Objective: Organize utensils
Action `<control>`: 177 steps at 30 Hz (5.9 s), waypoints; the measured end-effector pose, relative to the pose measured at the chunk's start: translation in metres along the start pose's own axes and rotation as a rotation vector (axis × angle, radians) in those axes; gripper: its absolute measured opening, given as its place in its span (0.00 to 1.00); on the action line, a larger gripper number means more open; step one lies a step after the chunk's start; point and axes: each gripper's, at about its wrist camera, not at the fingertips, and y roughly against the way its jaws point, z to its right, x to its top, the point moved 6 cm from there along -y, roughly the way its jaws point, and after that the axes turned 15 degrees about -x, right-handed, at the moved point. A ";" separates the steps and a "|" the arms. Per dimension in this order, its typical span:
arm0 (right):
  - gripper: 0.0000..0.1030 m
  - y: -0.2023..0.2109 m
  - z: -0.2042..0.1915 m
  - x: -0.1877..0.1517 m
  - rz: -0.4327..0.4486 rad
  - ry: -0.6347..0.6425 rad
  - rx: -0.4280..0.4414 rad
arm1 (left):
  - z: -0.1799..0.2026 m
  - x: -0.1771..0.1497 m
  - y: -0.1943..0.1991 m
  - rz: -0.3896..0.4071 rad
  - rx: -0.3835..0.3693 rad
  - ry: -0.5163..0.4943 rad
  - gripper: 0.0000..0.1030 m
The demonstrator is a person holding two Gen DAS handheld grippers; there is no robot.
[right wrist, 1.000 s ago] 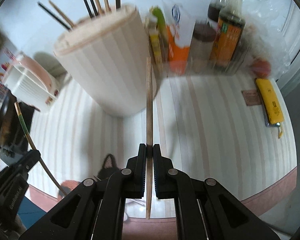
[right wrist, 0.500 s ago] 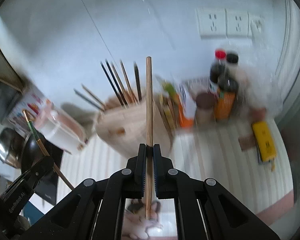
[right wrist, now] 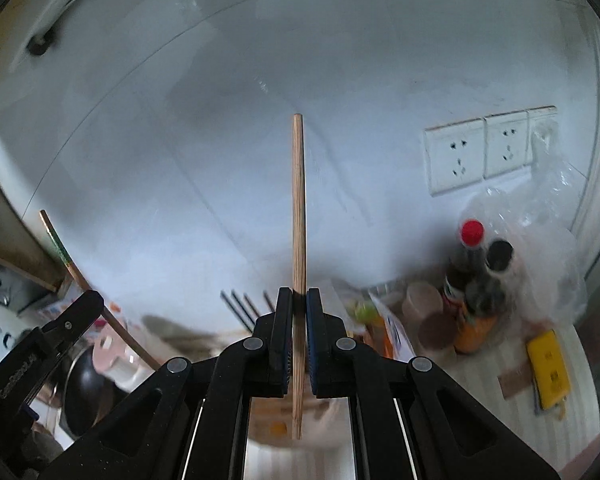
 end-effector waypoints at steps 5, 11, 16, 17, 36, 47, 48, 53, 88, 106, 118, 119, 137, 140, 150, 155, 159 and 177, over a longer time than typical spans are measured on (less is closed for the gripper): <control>0.07 -0.027 -0.008 0.016 0.023 -0.013 0.017 | -0.018 -0.005 -0.037 -0.024 0.048 0.000 0.04; 0.07 -0.058 -0.021 0.019 0.039 0.032 0.006 | -0.038 -0.024 -0.069 -0.067 0.087 0.008 0.04; 0.07 -0.078 -0.022 0.007 0.031 0.070 -0.007 | -0.045 -0.036 -0.084 -0.104 0.107 -0.002 0.04; 0.07 -0.080 -0.022 0.006 0.029 0.075 -0.007 | -0.046 -0.037 -0.085 -0.110 0.109 -0.002 0.04; 0.17 -0.084 -0.014 -0.011 -0.088 0.116 0.006 | -0.040 -0.029 -0.043 -0.160 0.132 -0.035 0.67; 0.47 -0.036 0.007 -0.023 -0.053 0.172 -0.076 | -0.042 -0.056 -0.004 -0.191 0.242 -0.153 0.95; 0.57 -0.032 0.010 -0.028 -0.049 0.187 -0.092 | -0.043 -0.062 -0.002 -0.193 0.251 -0.161 1.00; 0.91 -0.022 0.017 -0.057 -0.032 0.285 -0.189 | -0.049 -0.089 0.001 -0.233 0.289 -0.169 1.00; 1.00 0.257 0.074 -0.167 0.151 0.245 -0.314 | 0.024 -0.174 0.244 -0.168 0.197 -0.192 1.00; 1.00 0.359 0.085 -0.204 0.203 0.236 -0.298 | 0.046 -0.197 0.323 -0.120 0.204 -0.183 1.00; 1.00 0.355 0.085 -0.204 0.190 0.251 -0.283 | 0.044 -0.198 0.324 -0.127 0.227 -0.184 1.00; 1.00 0.354 0.085 -0.205 0.187 0.252 -0.283 | 0.043 -0.199 0.323 -0.133 0.225 -0.182 1.00; 1.00 0.323 0.079 -0.213 0.107 0.280 -0.282 | 0.031 -0.203 0.314 -0.171 0.238 -0.160 1.00; 1.00 0.321 0.078 -0.214 0.103 0.283 -0.283 | 0.031 -0.203 0.314 -0.170 0.239 -0.161 1.00; 1.00 0.318 0.080 -0.216 0.103 0.279 -0.290 | 0.031 -0.202 0.312 -0.170 0.239 -0.159 1.00; 1.00 0.317 0.082 -0.215 0.103 0.277 -0.292 | 0.030 -0.201 0.309 -0.172 0.236 -0.163 1.00; 1.00 0.317 0.085 -0.215 0.106 0.271 -0.292 | 0.030 -0.200 0.307 -0.172 0.234 -0.168 1.00; 1.00 0.317 0.087 -0.212 0.108 0.270 -0.291 | 0.031 -0.201 0.305 -0.177 0.234 -0.170 1.00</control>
